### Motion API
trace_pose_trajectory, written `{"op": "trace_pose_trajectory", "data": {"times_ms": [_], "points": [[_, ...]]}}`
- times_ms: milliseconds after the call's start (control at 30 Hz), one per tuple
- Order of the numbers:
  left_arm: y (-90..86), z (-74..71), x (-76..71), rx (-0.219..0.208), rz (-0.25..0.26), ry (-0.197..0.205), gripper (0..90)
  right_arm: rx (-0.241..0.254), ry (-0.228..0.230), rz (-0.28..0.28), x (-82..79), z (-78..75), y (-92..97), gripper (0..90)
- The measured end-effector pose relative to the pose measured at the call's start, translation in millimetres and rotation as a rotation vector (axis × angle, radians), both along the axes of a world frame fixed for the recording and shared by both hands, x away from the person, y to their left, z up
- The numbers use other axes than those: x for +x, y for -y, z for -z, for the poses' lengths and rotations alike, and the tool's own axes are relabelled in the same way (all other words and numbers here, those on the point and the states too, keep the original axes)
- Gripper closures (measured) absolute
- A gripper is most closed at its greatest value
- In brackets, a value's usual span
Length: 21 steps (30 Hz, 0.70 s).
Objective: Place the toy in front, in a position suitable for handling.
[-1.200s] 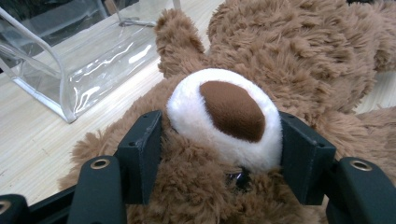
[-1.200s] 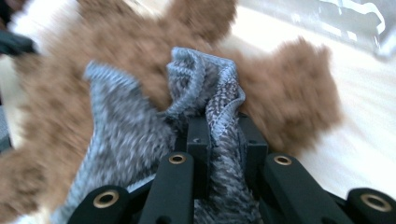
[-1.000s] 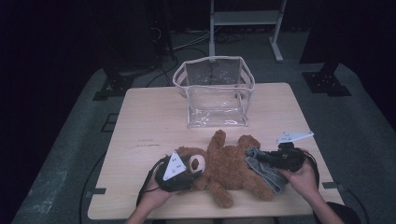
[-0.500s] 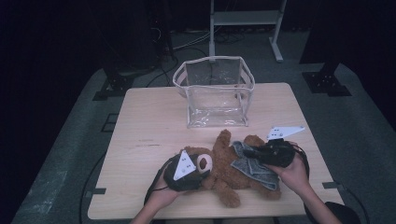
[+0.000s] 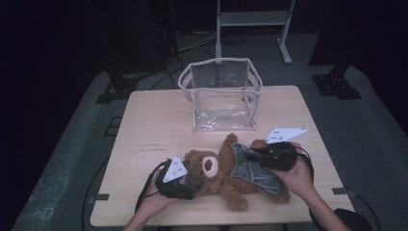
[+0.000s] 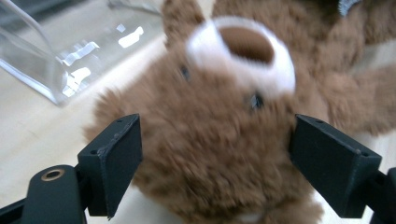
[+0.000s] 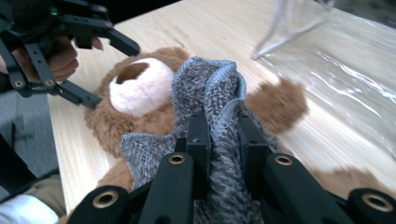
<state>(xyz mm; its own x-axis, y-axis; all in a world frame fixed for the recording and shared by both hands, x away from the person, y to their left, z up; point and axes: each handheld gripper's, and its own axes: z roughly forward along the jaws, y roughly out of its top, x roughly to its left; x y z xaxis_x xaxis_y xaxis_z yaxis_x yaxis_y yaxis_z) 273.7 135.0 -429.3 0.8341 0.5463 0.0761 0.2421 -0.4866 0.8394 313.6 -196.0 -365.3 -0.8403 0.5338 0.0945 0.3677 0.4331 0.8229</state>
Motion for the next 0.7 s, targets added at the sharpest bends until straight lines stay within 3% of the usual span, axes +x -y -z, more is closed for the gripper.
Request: {"op": "trace_pose_trajectory", "data": {"times_ms": [100,167,300,500,633,700], "points": [[2.1,1.3,1.0,-0.005,0.013,0.008,24.8,-0.035,-0.007,-0.022,4.6,6.2,-11.5,77.7],[3.1,0.6,2.9,-0.012,0.016,0.01,28.4,-0.044,-0.011,-0.016,6.4,10.4,-9.0,77.8],[13.1,2.5,5.8,-0.006,0.042,0.016,30.3,0.001,-0.069,0.004,6.3,9.9,6.1,77.6],[40.7,2.9,12.0,0.01,0.083,0.031,30.3,-0.04,-0.028,-0.02,-3.2,-0.9,-1.5,77.4],[49.0,4.0,11.7,0.026,0.094,0.046,30.2,-0.102,-0.03,-0.041,-4.5,6.5,-8.6,77.4],[47.4,5.6,11.2,0.02,0.093,0.045,30.2,-0.101,-0.038,-0.028,-5.3,8.6,-1.9,77.5]]}}
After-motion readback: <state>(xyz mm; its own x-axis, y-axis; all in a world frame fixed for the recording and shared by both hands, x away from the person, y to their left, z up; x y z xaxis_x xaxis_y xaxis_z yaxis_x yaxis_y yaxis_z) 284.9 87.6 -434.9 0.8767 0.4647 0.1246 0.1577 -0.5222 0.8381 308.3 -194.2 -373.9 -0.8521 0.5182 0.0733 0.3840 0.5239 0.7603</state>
